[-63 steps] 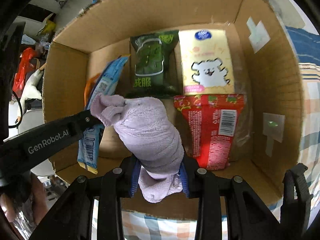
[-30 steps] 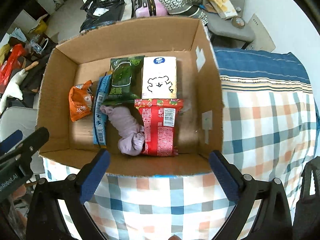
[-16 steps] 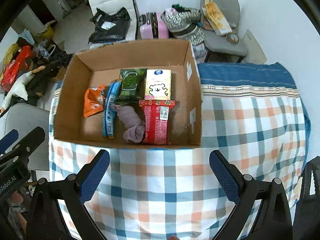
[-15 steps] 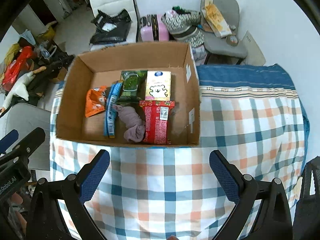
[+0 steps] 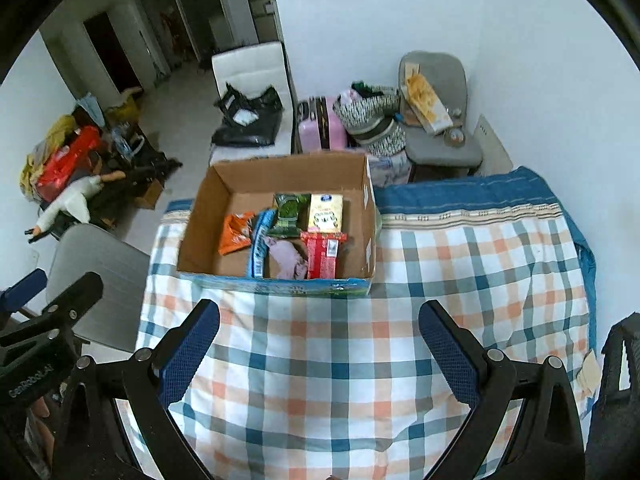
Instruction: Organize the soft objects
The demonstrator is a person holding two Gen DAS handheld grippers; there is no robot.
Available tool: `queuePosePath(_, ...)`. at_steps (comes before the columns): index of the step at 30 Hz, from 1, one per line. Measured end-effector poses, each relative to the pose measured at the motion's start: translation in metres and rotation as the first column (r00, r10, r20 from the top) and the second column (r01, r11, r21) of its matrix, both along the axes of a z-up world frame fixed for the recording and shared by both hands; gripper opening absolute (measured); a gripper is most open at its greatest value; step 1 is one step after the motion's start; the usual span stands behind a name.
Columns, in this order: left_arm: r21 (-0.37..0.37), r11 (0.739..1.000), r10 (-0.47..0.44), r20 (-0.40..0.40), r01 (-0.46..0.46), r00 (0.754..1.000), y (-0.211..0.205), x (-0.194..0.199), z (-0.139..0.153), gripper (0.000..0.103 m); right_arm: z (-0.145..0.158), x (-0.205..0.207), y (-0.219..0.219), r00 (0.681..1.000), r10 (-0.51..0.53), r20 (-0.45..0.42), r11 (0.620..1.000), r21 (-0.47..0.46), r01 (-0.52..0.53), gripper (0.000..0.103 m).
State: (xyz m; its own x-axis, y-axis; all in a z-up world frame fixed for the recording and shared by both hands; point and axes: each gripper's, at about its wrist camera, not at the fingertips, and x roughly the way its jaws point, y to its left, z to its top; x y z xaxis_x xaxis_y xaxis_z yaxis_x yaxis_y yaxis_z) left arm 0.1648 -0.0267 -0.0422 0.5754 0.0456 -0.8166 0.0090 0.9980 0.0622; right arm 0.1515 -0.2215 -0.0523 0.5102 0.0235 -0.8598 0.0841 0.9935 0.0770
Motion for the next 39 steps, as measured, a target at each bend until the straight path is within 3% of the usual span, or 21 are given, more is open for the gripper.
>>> queuePosePath(11,-0.033,0.999,-0.006,0.068,0.008,0.998,0.001,-0.04,0.041,0.097,0.06,-0.053,0.002,0.996,0.025,0.087,1.0,-0.003,-0.025,0.101)
queuePosePath(18,-0.047,0.999,-0.008,0.088,0.012,0.996,0.004,-0.049,0.052,0.097,0.09,-0.071,0.006,0.99,0.03,0.137,0.999,-0.018,-0.027,0.101)
queuePosePath(39,-0.056,0.998,-0.014,0.097,0.02,0.995,0.006,-0.048,0.053,0.097,0.1,-0.073,0.006,0.988,0.027,0.153,0.999,-0.038,-0.021,0.101)
